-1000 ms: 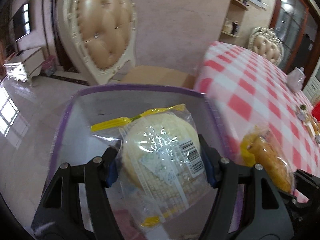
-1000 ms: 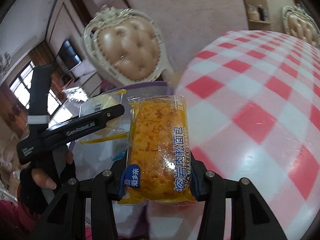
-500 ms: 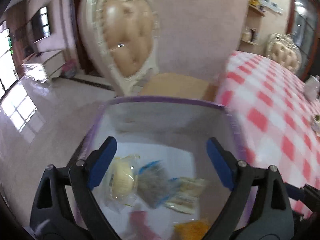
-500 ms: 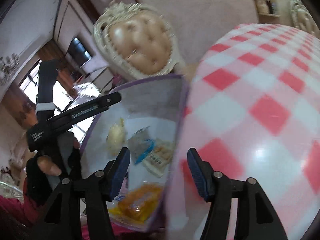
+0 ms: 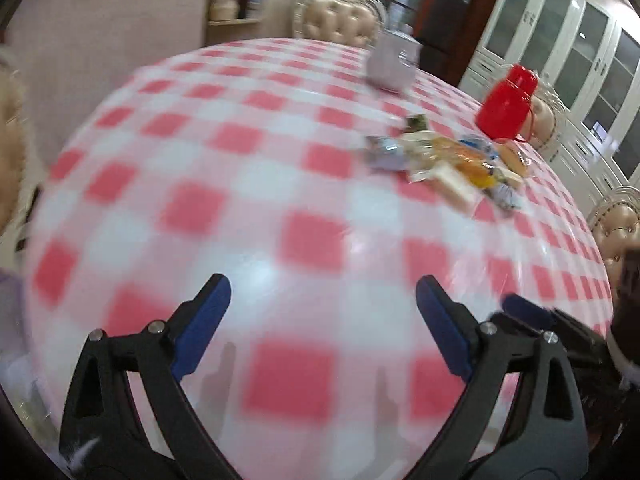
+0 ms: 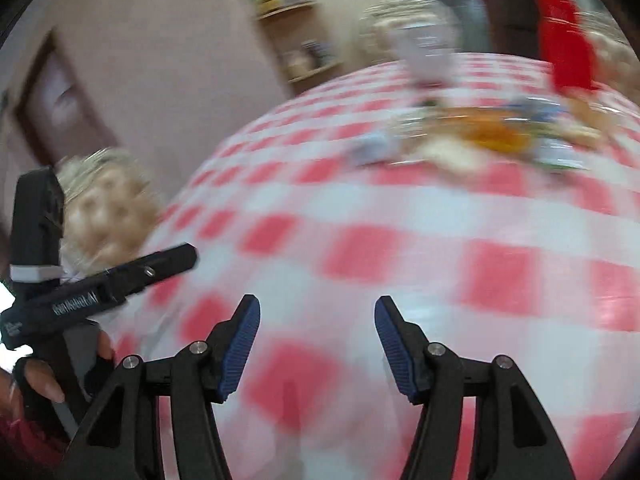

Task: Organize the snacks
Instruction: 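Return both tools from the box to the snack pile, then grasp the clear cracker pack with the right tool while the left tool grasps the white-blue wrapped snack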

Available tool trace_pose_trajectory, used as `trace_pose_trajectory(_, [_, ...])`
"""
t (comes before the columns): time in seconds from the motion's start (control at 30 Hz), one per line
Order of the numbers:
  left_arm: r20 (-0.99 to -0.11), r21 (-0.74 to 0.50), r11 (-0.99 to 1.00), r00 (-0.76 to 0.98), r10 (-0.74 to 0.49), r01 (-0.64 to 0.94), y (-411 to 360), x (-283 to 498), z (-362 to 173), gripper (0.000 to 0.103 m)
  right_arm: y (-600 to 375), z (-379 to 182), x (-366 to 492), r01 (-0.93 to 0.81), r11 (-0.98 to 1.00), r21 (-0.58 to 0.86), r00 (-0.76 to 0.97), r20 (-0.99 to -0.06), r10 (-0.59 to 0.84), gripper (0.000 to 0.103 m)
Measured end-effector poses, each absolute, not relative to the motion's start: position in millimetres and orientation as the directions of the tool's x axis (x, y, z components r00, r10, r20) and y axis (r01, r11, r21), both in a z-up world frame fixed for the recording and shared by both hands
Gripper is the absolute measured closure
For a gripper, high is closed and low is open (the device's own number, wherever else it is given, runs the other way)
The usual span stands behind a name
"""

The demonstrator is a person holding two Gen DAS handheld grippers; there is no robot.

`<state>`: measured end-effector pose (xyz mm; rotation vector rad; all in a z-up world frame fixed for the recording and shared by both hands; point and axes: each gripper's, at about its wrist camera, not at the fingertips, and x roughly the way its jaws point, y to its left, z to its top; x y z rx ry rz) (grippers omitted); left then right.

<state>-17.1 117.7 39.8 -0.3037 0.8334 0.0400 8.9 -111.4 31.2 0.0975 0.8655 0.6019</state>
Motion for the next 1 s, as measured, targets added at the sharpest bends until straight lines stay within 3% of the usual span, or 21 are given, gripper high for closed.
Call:
trace_pose_trajectory(0.2, [-0.762,-0.090,0.994,0.647,-0.029,-0.062,78,97,39,0.008,-165,31,58,-0.357,0.872,0.336,0.523,-0.701,0.484,0.042])
trace_pose_trajectory(0.4, [-0.766,-0.391,0.910,0.597,-0.239,-0.137,108,121,21,0.008,-138,15,111,-0.444,0.884,0.145,0.499,-0.779,0.378,0.041])
trace_pose_trajectory(0.7, [-0.731,-0.444,0.890,0.618,-0.289,-0.109,123,115,11,0.008,-61,6,155,-0.639,0.767,-0.058,0.495,-0.794,0.353,0.033])
trace_pose_trajectory(1.0, [-0.723,-0.442,0.888,0.635,-0.271,-0.124,121,117,9,0.008,-59,6,179,-0.673,0.739,0.015,0.440,-0.795,0.417,0.031])
